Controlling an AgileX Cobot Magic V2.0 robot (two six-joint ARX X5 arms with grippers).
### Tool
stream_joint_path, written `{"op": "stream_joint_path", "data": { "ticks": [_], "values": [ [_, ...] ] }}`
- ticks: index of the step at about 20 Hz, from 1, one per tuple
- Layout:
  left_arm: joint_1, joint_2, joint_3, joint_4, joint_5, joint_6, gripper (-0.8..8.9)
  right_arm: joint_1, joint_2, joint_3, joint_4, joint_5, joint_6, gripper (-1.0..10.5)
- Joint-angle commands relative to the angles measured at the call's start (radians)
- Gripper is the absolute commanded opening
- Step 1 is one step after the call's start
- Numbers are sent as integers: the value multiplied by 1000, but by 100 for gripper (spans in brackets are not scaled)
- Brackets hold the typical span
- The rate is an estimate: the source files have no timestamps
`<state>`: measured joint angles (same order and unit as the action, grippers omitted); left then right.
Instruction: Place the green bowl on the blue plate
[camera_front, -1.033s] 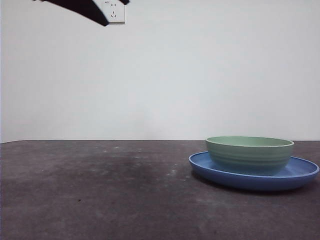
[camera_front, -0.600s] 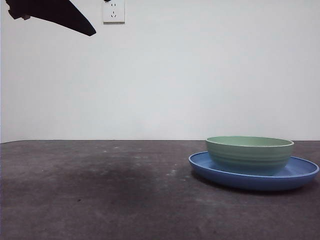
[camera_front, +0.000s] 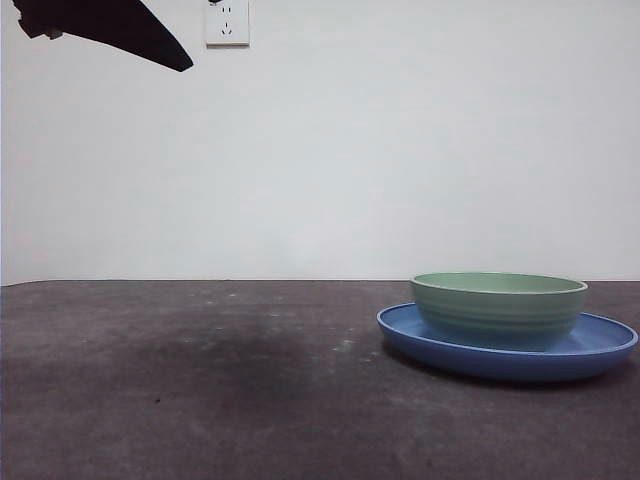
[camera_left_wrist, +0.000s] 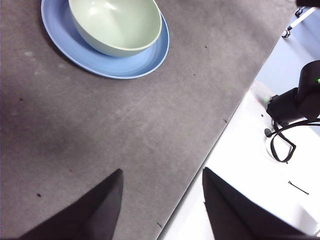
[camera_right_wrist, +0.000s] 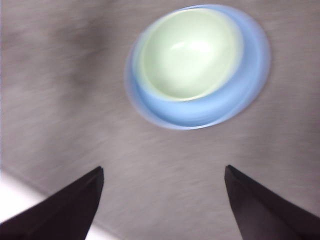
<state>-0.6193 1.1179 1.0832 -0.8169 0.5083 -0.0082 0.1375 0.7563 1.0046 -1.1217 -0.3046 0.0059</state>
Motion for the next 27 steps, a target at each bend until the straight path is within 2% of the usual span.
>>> {"op": "stream_joint_path", "data": {
  "ticks": [1,3,5,11,15,24,27],
  "values": [
    [-8,5,10,2,8,20,249,-1,25,-2,45,155,82,388],
    [-9,5,10,2,8,21,248,-18,55,-21,75,219,100,388],
    [-9,5,10,2,8,25,249,-42,87,-40,118,212,120,387],
    [-9,5,10,1,8,27,249,-138,269,-89,299,109,132,387],
    [-9,5,10,1,8,31,248,-207,450,-89,422,-39,132,379],
    [-9,5,10,2,8,46,248,-212,772,-89,620,-125,122,341],
    [-8,5,10,2,8,47,249,-209,839,-89,665,-142,121,252]
  ]
}}
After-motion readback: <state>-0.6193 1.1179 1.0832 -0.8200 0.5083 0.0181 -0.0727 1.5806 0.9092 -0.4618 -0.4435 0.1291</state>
